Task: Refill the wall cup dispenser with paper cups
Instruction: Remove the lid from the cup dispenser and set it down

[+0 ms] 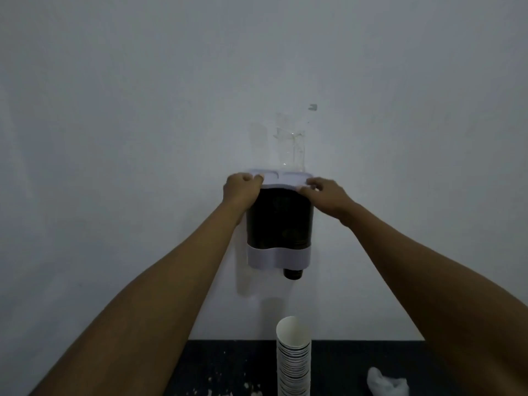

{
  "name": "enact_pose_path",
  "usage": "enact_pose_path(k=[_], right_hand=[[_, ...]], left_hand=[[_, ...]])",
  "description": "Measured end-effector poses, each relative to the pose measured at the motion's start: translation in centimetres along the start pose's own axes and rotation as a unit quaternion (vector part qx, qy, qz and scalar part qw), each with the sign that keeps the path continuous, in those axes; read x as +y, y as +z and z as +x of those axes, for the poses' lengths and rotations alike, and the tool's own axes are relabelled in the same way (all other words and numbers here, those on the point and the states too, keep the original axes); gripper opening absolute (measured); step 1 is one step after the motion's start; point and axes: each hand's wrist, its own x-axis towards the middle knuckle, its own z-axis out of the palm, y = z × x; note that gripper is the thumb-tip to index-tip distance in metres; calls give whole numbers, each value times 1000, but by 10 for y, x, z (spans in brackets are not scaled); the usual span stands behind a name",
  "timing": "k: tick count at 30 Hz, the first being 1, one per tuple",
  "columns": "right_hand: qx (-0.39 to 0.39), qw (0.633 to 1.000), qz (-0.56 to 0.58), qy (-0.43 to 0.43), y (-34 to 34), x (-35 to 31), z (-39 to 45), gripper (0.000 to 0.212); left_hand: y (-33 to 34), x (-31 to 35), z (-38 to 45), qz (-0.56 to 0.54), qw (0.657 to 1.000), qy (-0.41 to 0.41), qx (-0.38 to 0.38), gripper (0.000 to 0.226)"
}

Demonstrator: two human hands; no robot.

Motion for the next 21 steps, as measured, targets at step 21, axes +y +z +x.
enact_pose_path(k=[21], right_hand=[[62,987,147,-37,140,-44,-39,25]], left_hand=[[-136,-126,-32,-26,989,-9,144,18]])
